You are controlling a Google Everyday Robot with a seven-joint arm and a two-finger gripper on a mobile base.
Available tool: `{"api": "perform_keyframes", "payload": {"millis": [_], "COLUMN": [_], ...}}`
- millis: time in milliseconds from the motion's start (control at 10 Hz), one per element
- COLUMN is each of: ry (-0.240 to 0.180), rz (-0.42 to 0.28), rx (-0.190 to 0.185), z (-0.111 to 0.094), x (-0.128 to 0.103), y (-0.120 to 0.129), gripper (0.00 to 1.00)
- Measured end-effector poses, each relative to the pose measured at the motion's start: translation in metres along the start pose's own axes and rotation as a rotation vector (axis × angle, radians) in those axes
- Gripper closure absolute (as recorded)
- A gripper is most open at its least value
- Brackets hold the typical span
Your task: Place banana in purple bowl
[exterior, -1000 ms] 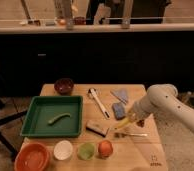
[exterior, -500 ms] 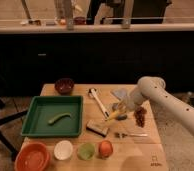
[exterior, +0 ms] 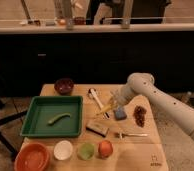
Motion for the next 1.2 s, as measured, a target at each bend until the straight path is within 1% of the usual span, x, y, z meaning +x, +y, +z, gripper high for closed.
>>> {"api": "perform_keyframes", "payload": {"millis": [700,900,1000,1100,1200], "ry": [0.003,0.013,0.015,0.014,0.013], "rz": [0.001,0.03,0.041,0.05,0.055], "rx": [0.002,0.037,0.065,0.096,0.114], "z": [0.0,0.003,0.008,0.014,0.018], "x": [0.002,0.005,0.008,0.014,0.017], "y": [0.001,-0.006,-0.018,-0.038,-0.05], "gripper": [1.0,1.0,1.0,1.0,1.0]}}
